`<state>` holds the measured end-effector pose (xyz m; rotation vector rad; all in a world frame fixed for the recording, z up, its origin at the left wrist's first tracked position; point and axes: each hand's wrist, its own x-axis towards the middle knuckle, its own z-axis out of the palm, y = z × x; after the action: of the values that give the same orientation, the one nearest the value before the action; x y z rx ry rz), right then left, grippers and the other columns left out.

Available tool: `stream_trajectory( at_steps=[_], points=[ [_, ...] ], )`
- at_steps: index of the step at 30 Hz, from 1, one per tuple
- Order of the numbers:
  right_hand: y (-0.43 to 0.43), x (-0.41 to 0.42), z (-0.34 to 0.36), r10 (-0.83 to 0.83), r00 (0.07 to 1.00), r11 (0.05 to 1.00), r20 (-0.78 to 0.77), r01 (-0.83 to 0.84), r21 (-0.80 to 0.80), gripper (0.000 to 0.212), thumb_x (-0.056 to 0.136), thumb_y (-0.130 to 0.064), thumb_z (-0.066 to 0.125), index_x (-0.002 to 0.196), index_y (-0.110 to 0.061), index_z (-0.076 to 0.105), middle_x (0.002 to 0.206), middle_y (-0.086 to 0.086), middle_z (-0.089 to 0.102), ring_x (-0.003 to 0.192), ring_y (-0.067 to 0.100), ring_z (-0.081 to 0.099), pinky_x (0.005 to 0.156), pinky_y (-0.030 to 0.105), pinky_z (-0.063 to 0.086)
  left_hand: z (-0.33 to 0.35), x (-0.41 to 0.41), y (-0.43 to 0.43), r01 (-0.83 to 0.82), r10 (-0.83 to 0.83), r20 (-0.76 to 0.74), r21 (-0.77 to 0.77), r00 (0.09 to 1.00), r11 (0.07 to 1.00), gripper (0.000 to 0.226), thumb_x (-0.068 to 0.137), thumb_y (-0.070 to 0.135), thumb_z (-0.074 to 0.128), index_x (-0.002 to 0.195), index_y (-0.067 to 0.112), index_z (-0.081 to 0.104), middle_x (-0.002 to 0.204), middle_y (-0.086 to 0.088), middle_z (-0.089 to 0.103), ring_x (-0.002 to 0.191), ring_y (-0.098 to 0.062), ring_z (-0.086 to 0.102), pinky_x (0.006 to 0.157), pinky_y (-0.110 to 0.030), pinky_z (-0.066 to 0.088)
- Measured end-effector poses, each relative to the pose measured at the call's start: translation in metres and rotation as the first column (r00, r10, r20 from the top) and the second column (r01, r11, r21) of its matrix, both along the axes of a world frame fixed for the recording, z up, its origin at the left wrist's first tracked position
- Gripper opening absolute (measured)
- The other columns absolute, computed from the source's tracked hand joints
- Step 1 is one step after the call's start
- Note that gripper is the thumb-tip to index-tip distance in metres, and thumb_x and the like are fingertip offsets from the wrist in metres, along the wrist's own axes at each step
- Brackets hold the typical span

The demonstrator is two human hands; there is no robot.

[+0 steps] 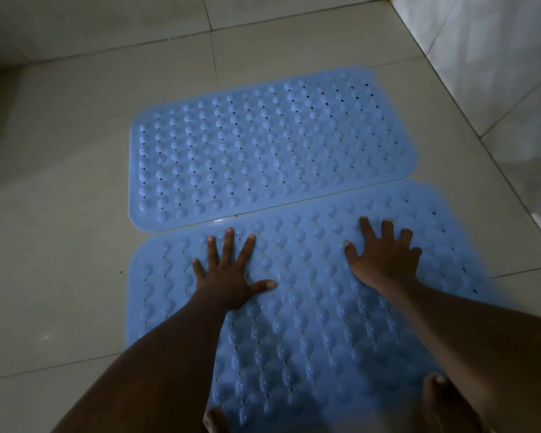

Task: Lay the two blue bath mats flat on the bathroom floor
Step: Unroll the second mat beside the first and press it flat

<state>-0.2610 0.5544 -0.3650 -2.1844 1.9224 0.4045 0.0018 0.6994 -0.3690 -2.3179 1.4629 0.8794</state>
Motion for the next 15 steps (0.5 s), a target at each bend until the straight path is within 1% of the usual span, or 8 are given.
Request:
stream_trajectory(
  at_steps=[3, 7, 9, 12, 15],
  points=[
    [0.0, 0.004, -0.003, -0.002, 1.0, 1.0, 0.005, 0.001, 0.003, 0.072, 0.092, -0.07, 0.031, 0.155, -0.039, 0.014, 0.164, 0.007, 0.018, 0.145, 0.045, 0.019, 0.11, 0.062, 0.031, 0.002, 0.005, -0.003, -0.003, 0.003, -0.012, 0.015, 1.0, 1.0, 0.113, 0.063, 0.102, 0.032, 0.147, 0.057, -0.029, 0.155, 0.008, -0.048, 0.146, -0.034, -0.038, 0.117, -0.071, -0.007],
    [-0.006, 0.004, -0.004, -0.001, 1.0, 1.0, 0.007, 0.001, 0.009, 0.073, 0.091, -0.074, 0.029, 0.155, -0.042, 0.013, 0.164, 0.005, 0.016, 0.147, 0.043, 0.016, 0.111, 0.063, 0.03, 0.006, 0.01, -0.008, -0.017, 0.019, -0.043, 0.036, 0.999, 0.999, 0.115, 0.063, 0.101, 0.039, 0.148, 0.057, -0.026, 0.155, 0.01, -0.048, 0.147, -0.032, -0.037, 0.117, -0.071, -0.007],
    [-0.005, 0.002, -0.006, 0.003, 1.0, 1.0, 0.018, -0.003, -0.012, 0.074, 0.09, -0.075, 0.03, 0.154, -0.043, 0.014, 0.163, 0.005, 0.018, 0.146, 0.043, 0.017, 0.11, 0.063, 0.03, 0.008, 0.009, -0.009, -0.016, 0.018, -0.05, 0.039, 0.999, 0.999, 0.116, 0.065, 0.099, 0.043, 0.149, 0.056, -0.026, 0.154, 0.009, -0.048, 0.147, -0.034, -0.037, 0.116, -0.072, -0.007],
    [-0.004, -0.002, -0.009, -0.01, 0.996, 0.998, 0.084, 0.015, -0.058, 0.073, 0.089, -0.076, 0.035, 0.153, -0.045, 0.02, 0.161, 0.003, 0.02, 0.146, 0.04, 0.018, 0.11, 0.064, 0.03, 0.01, 0.004, -0.011, -0.018, 0.02, -0.048, 0.03, 0.999, 0.999, 0.116, 0.068, 0.096, 0.044, 0.15, 0.053, -0.026, 0.156, 0.006, -0.047, 0.146, -0.037, -0.036, 0.115, -0.074, -0.006],
    [-0.008, -0.007, -0.01, -0.007, 0.998, 1.0, 0.063, 0.008, -0.016, 0.074, 0.087, -0.081, 0.027, 0.152, -0.048, 0.014, 0.162, -0.001, 0.013, 0.147, 0.037, 0.014, 0.111, 0.062, 0.029, 0.008, -0.002, -0.011, -0.014, 0.015, -0.01, 0.01, 1.0, 1.0, 0.115, 0.07, 0.096, 0.041, 0.152, 0.049, -0.024, 0.159, 0.002, -0.042, 0.148, -0.041, -0.033, 0.115, -0.075, -0.002]
  ],
)
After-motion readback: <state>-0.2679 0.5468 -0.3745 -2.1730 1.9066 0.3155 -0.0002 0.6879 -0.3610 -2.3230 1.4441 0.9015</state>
